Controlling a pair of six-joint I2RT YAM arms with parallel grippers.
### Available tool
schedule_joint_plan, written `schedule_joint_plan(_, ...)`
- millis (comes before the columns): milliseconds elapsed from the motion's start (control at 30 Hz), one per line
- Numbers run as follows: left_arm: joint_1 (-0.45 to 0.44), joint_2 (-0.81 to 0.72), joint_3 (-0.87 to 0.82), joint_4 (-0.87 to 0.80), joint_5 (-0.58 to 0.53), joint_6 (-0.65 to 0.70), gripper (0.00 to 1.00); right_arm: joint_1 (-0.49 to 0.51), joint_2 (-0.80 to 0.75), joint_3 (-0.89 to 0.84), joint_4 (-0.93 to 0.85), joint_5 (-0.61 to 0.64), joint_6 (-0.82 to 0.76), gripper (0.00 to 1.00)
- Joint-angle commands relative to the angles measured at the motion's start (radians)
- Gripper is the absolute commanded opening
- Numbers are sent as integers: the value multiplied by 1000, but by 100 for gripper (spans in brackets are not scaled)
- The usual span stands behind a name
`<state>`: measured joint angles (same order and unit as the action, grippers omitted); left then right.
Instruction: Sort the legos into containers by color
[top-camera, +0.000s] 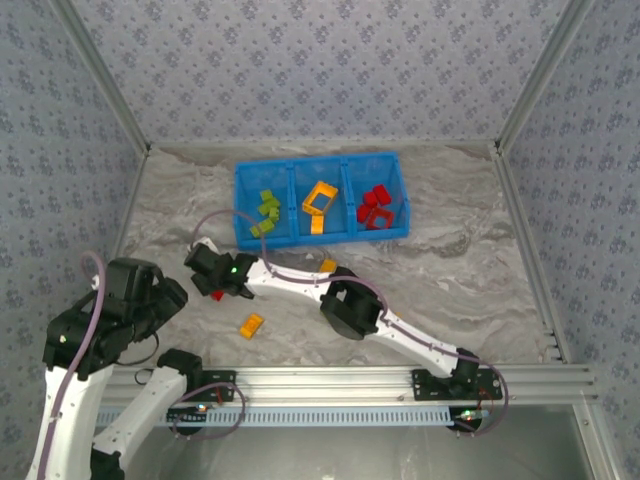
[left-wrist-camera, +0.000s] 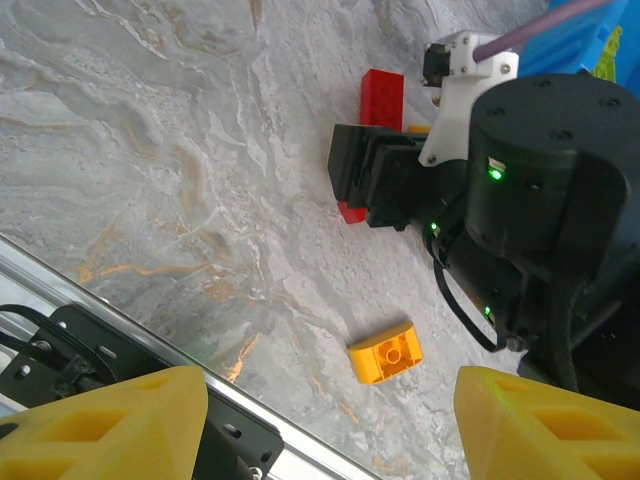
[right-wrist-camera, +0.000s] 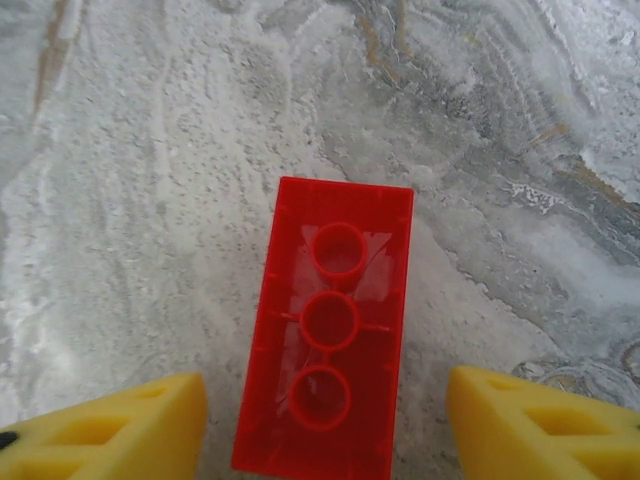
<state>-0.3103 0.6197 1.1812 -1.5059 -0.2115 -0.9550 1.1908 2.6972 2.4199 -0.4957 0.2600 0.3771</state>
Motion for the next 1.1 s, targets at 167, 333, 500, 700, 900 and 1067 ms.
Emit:
schedule_joint_plan(167, -6, -71, -55, 59, 111, 64, 66, -3, 36, 48, -85, 48, 15, 42)
schedule_joint_plan(333, -6, -109, -64, 93, 163, 89, 67, -6, -10, 36, -66, 25, 4, 35)
schedule_joint_plan(500, -6, -113, -36, 86, 160, 91, 67, -10, -128, -38, -13, 16, 3, 33)
schedule_joint_plan(700, -6, -85, -9, 153, 211, 193, 67, -7, -304, -180, 61, 46, 12, 33)
schedule_joint_plan(900, -6, -32, 48, 219, 311, 299, 67, -24, -525, -354, 47, 127, 25, 33)
schedule_joint_plan(1067, -6, 48, 47, 365, 438, 305, 67, -100, -753, -602, 74, 174, 59, 33)
